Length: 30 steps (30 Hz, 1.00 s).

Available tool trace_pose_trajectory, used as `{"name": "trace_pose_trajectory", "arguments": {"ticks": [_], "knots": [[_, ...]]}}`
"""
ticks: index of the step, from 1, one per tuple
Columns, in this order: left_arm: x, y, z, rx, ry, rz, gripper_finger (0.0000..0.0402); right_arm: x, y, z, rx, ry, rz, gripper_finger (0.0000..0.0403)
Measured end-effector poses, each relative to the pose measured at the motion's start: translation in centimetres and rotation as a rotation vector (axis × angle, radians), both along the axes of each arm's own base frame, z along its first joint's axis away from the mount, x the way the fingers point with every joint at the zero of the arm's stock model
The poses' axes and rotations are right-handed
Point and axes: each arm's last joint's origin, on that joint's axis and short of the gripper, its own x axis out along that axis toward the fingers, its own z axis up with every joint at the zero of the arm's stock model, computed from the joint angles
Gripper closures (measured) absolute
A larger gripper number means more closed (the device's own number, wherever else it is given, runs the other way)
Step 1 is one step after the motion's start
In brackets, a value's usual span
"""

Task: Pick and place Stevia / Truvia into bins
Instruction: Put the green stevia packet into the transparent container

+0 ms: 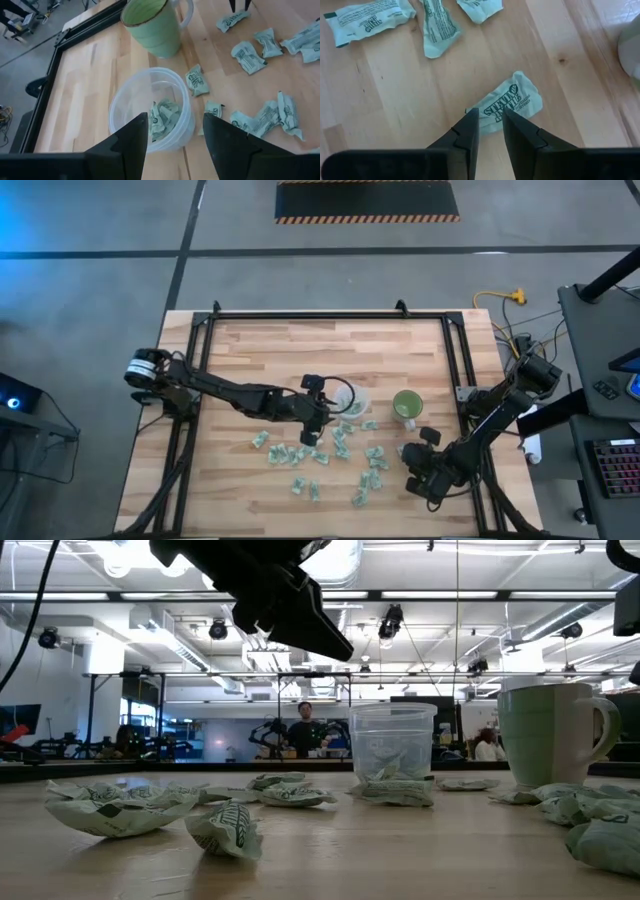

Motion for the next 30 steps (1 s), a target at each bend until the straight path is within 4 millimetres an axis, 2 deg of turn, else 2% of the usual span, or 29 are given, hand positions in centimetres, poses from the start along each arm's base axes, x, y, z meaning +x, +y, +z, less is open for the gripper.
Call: {"name": "trace_pose_trajectory", "arguments": {"ticks": [10,18,23,30], "knots": [[-0.1,0.0,-0.1,-0.011,0.013,0.008,0.0228,-0.4,-0.4,-1.3,0.059,-0.022,-0.044,0.032],[-0.1,-0.1,-0.1,-0.011,0.013,0.007,0.0228,-0.3,-0.3,-1.2,0.079,-0.008,-0.038,0.0354],[-0.1,-0.1,-0.1,-0.011,0.013,0.007,0.0228,0.0,0.4,-0.6,0.088,0.003,0.036,0.0388],[-0.1,-0.1,-0.1,-0.011,0.014,0.007,0.0228,1.4,1.9,1.5,0.054,-0.066,0.215,0.0394]]}}
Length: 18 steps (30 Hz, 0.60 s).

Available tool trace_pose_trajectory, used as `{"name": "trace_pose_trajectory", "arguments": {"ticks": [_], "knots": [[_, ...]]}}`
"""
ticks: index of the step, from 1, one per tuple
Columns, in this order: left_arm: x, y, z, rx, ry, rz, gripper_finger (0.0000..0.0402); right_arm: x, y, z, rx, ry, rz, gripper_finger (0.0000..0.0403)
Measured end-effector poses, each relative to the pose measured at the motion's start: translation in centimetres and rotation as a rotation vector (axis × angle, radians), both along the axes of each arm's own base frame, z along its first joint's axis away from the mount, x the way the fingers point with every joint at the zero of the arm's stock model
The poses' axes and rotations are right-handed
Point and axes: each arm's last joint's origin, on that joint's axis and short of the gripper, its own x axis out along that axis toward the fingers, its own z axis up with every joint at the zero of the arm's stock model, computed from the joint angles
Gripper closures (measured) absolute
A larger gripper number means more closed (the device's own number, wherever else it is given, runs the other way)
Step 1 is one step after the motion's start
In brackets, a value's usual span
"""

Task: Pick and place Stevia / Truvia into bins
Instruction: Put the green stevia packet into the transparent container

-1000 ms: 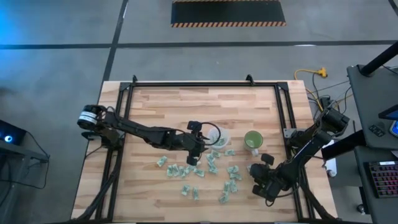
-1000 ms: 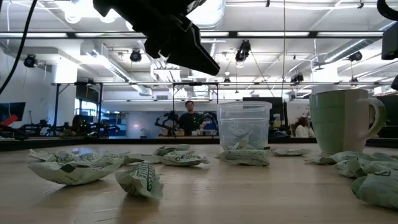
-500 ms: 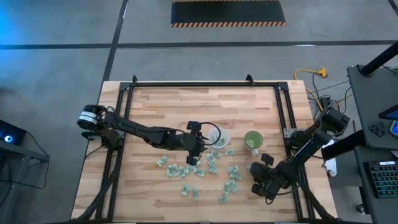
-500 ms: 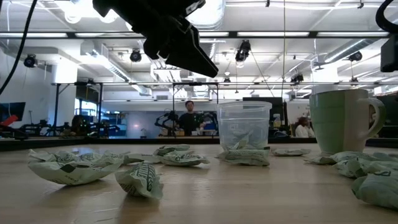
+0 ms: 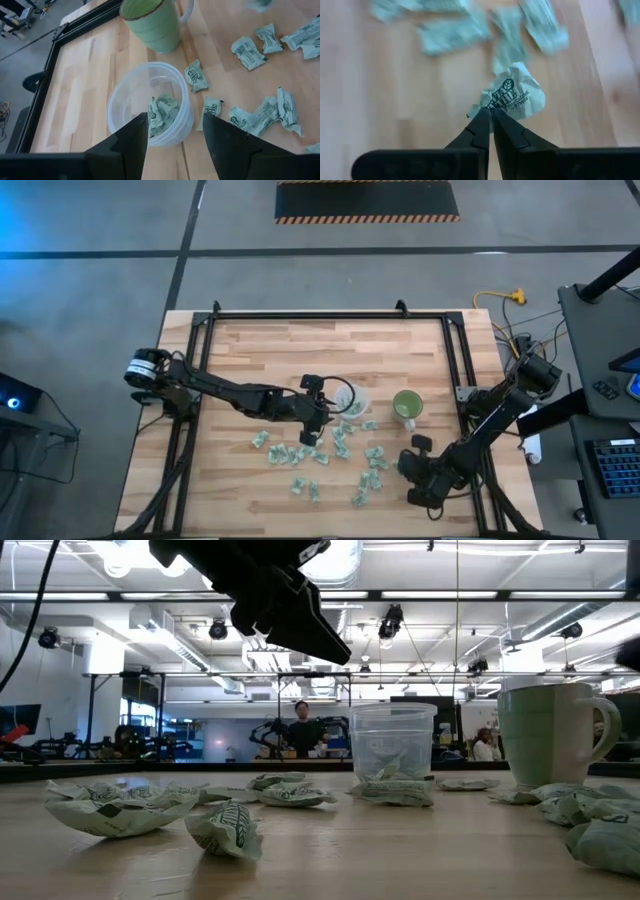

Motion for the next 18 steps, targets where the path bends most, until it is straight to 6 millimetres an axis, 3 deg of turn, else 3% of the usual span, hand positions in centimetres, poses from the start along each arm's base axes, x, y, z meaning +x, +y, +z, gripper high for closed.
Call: {"name": "trace_pose_trajectory", "arguments": {"ticks": [10,14,18], "knots": [[-1.9,0.1,-0.9,-0.049,0.198,0.079,0.0228,3.9,0.5,5.3,-0.494,-0.331,0.212,0.0394],[-3.1,0.1,-0.9,-0.116,0.267,0.153,0.0228,5.6,-1.0,6.3,-0.651,-0.332,0.214,0.0394],[-4.0,-0.5,-1.0,-0.183,0.316,0.186,0.0228,7.6,-3.7,6.2,-0.705,-0.279,0.157,0.0394]]}}
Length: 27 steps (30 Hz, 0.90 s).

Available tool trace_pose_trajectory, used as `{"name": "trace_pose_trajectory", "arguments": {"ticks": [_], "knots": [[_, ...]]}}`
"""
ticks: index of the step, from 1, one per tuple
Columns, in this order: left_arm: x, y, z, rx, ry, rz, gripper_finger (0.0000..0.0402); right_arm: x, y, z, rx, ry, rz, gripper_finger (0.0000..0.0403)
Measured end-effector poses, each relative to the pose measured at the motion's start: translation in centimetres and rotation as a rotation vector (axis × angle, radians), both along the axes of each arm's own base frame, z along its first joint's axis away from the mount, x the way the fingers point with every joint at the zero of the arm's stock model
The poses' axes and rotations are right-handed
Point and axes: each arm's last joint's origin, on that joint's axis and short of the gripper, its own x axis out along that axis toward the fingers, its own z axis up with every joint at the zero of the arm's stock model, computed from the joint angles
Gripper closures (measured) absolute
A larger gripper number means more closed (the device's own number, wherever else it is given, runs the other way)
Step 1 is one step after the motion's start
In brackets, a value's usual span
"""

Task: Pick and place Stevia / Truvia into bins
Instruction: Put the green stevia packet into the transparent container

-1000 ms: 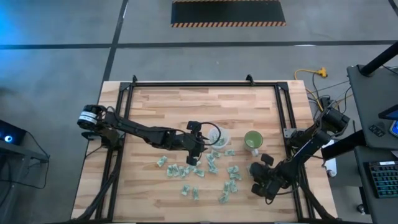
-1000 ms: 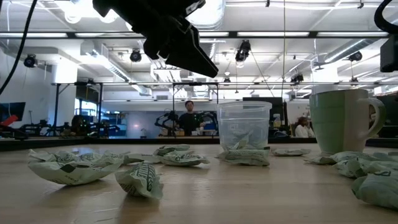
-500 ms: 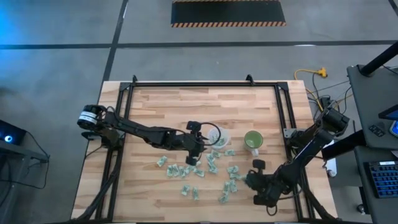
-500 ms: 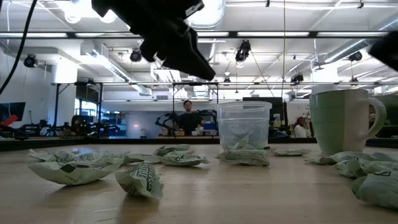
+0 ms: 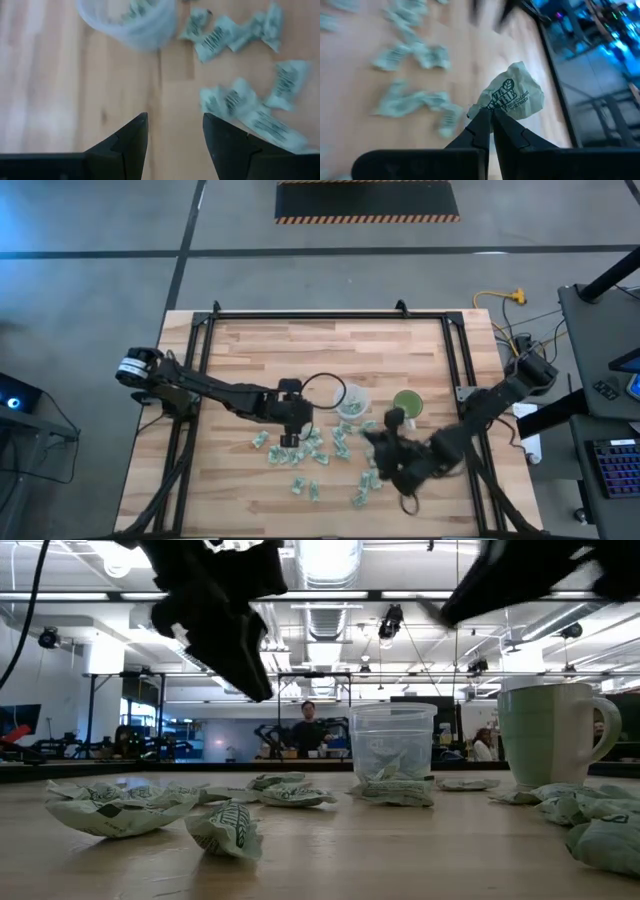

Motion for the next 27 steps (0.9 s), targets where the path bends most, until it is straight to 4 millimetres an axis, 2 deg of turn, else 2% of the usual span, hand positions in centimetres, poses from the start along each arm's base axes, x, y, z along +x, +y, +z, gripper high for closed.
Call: {"name": "trace_pose_trajectory", "arguments": {"ticks": [6,11,19,27], "knots": [[-0.7,-1.4,-0.8,-0.099,0.046,-0.039,0.0228,2.1,-5.1,-1.0,0.03,0.07,-0.142,0.0394],[-1.3,-2.4,-1.3,-0.105,0.066,-0.064,0.0228,3.2,-7.9,-1.2,0.122,0.128,-0.178,0.0394],[-1.3,-2.8,-1.3,-0.105,0.052,-0.073,0.0228,3.7,-9.7,-1.3,0.157,0.136,-0.22,0.0384],[-0.8,-2.9,-1.1,-0.102,-0.014,-0.102,0.0228,3.8,-9.9,-1.3,0.151,0.14,-0.22,0.0311]]}}
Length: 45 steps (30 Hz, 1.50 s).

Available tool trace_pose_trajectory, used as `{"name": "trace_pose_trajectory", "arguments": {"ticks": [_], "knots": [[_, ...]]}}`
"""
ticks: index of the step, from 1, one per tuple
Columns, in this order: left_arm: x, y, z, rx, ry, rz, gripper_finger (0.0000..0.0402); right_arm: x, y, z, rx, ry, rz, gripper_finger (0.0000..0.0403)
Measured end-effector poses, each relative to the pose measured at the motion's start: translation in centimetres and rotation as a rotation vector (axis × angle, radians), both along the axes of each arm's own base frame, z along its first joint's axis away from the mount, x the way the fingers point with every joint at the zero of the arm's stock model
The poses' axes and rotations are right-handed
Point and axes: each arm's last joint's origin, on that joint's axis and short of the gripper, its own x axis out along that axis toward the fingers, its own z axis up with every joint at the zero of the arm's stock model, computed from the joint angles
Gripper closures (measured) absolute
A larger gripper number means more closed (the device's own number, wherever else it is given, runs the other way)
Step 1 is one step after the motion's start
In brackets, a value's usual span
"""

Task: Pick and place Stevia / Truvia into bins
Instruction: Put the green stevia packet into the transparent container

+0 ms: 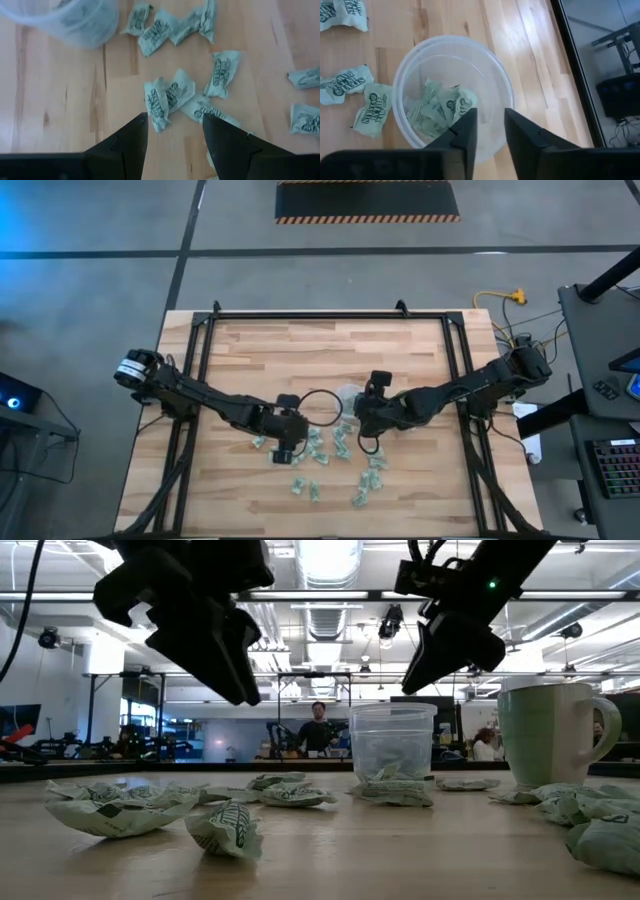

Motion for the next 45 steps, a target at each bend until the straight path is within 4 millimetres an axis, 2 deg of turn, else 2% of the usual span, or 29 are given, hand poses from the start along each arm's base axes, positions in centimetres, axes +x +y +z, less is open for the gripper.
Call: {"name": "trace_pose_trajectory", "arguments": {"ticks": [4,7,9,19,24,32,45], "knots": [[0.5,0.1,-0.1,0.026,-0.048,0.007,0.0228,-0.1,0.5,0.0,-0.002,0.002,0.021,0.0286],[1.2,0.1,-0.7,0.055,-0.1,0.028,0.0228,-0.5,1.7,0.0,-0.003,0.008,0.06,0.0276],[1.2,0.1,-1.5,0.076,-0.066,0.011,0.0228,-0.8,2.6,0.0,-0.007,0.015,0.098,0.0272],[2.6,0.8,-4.7,0.09,0.016,0.01,0.0228,-3.3,8.2,0.0,-0.013,0.02,0.305,0.0269],[2.8,1.4,-5.6,0.075,0.053,0.013,0.0228,-4.4,10.0,0.4,0.013,-0.014,0.345,0.0278],[3.0,1.7,-5.7,0.04,0.06,0.004,0.0237,-4.9,10.7,0.5,0.027,-0.028,0.357,0.0294],[2.7,1.9,-6.1,0.024,0.078,-0.002,0.0352,-4.9,10.7,0.5,0.034,-0.035,0.348,0.0318]]}}
